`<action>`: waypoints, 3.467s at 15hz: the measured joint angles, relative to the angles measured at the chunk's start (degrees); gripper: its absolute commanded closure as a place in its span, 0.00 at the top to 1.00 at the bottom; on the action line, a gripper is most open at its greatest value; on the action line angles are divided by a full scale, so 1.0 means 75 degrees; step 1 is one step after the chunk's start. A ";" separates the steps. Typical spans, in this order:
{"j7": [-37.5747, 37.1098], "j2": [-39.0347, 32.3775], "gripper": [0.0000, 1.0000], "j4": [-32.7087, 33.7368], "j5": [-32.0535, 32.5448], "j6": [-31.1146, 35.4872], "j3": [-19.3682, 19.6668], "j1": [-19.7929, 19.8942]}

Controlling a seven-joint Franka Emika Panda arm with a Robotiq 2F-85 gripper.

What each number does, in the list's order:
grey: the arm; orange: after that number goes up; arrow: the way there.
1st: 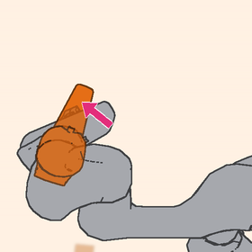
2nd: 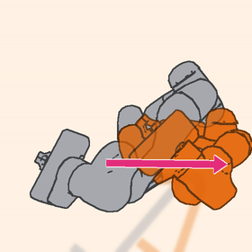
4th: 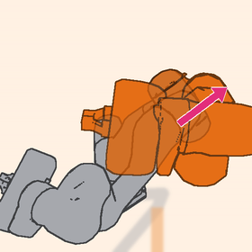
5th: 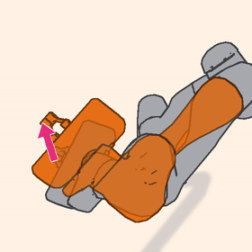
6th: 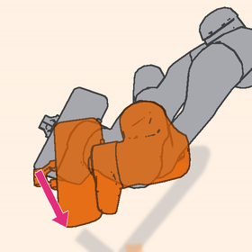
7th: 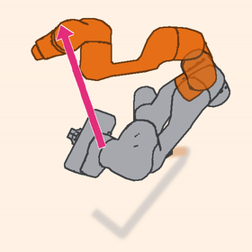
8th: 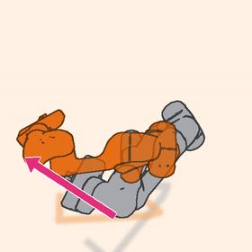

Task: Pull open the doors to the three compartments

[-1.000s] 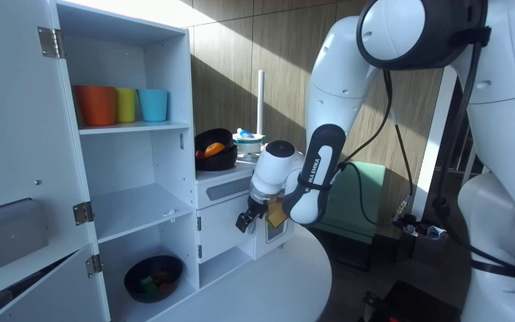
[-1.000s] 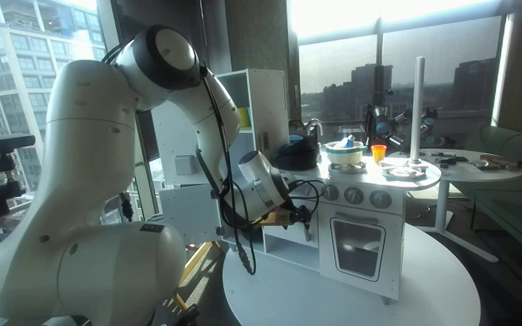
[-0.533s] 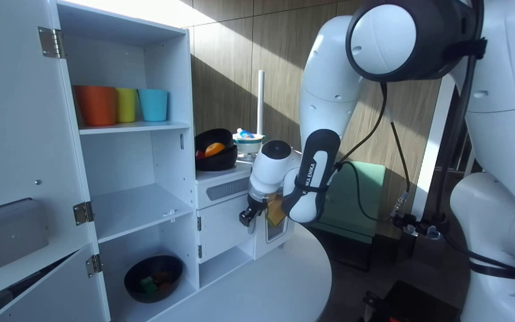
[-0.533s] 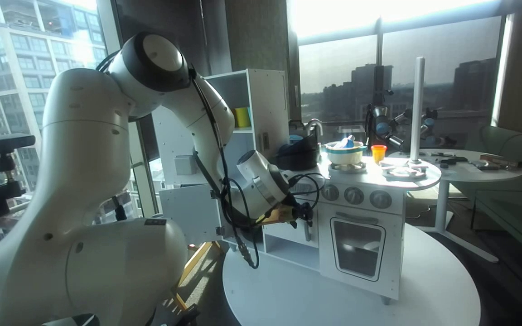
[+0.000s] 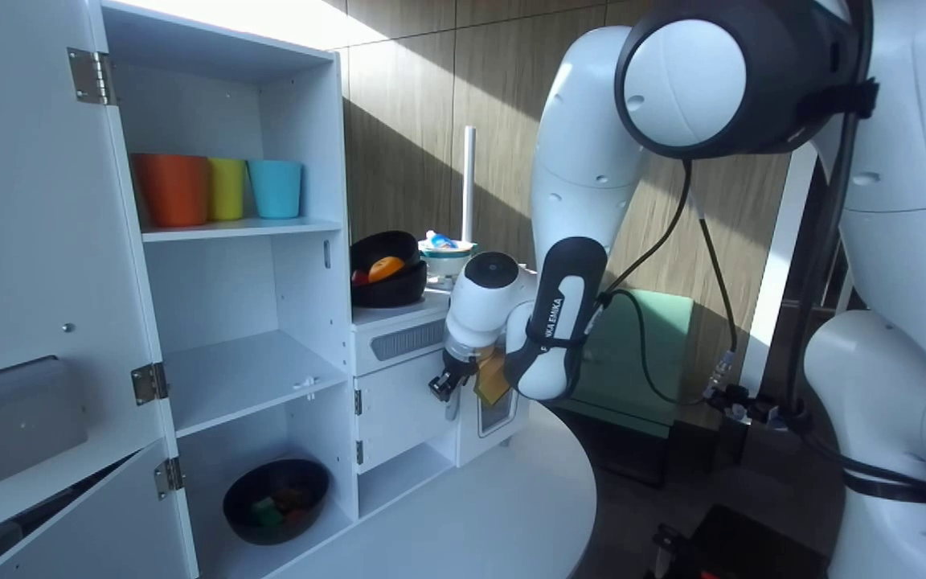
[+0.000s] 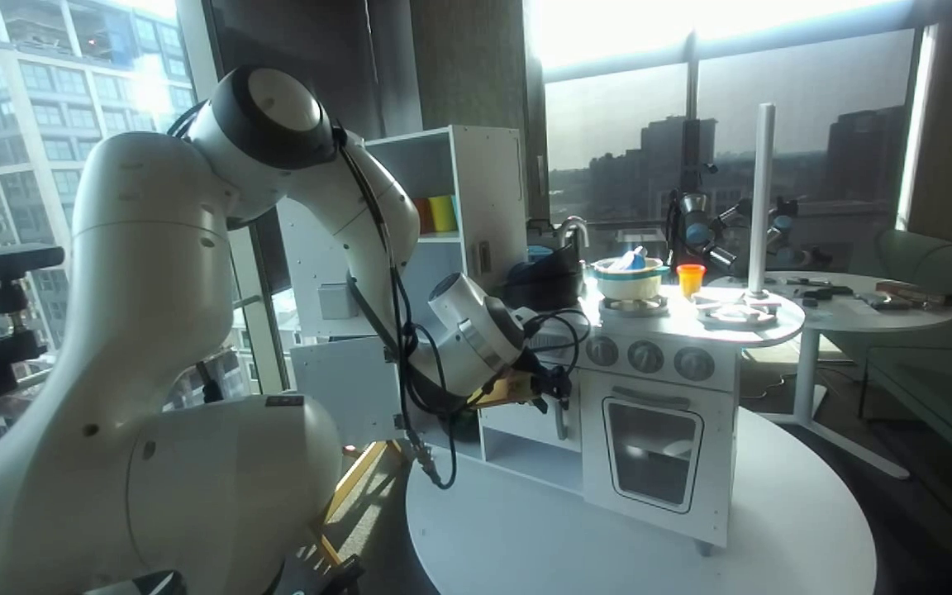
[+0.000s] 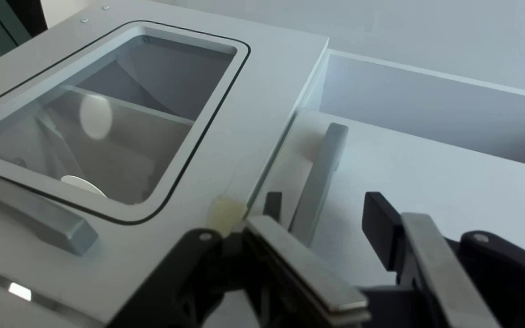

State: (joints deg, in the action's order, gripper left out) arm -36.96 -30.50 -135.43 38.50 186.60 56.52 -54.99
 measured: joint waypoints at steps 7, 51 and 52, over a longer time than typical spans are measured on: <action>-0.0346 0.0002 0.09 -0.0312 0.0000 -0.0010 0.0490 -0.0488; 0.3000 0.3572 1.00 -0.0242 -0.7752 -0.3232 -0.6905 0.6494; 0.3593 0.3587 1.00 -0.0349 -0.8116 -0.3226 -0.7061 0.6469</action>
State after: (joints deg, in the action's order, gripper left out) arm -10.01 -3.60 -138.05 -22.37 162.40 3.56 -6.47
